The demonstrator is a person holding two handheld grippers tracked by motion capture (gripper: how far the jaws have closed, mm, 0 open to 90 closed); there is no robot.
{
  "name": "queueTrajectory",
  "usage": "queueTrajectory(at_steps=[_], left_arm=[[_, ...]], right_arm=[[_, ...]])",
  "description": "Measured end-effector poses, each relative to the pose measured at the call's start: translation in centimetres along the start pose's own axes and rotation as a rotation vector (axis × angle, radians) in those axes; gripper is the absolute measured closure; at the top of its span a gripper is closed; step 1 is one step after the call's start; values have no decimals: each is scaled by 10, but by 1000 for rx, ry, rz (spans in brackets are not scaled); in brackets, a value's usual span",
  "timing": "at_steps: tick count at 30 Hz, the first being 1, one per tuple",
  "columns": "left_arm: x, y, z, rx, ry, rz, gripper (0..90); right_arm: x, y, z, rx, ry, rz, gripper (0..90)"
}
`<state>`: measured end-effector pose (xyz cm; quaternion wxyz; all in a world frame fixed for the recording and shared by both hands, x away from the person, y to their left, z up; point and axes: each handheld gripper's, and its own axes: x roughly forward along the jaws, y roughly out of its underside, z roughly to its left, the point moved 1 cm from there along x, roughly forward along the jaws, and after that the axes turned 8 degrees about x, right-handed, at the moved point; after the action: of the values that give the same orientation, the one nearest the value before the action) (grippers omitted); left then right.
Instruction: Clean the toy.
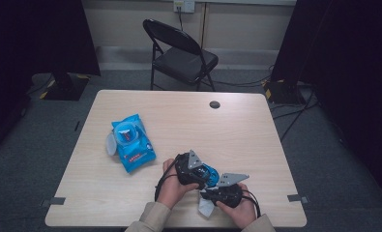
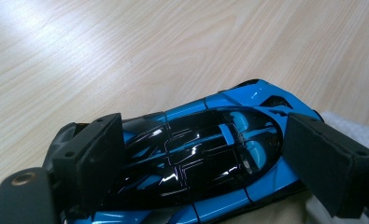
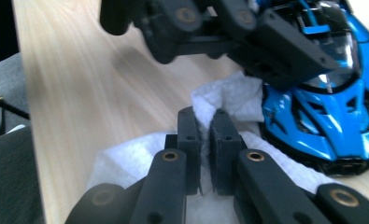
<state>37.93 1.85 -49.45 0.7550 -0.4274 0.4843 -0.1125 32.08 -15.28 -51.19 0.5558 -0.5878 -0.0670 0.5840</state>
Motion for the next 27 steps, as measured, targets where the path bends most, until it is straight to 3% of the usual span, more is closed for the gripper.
queueTrajectory(at_steps=[7,13,22,27], left_arm=[[0,0,0,1,0,1,129],[0,0,0,1,-1,-3,129],[0,1,1,6,6,-1,126],[0,1,0,6,6,0,125]], right_arm=[[-11,-7,5,-16,-30,-22,852],[-31,-14,-7,4,-22,-62,852],[-54,-22,-34,46,46,-117,852],[-55,-24,-47,77,97,-147,851]])
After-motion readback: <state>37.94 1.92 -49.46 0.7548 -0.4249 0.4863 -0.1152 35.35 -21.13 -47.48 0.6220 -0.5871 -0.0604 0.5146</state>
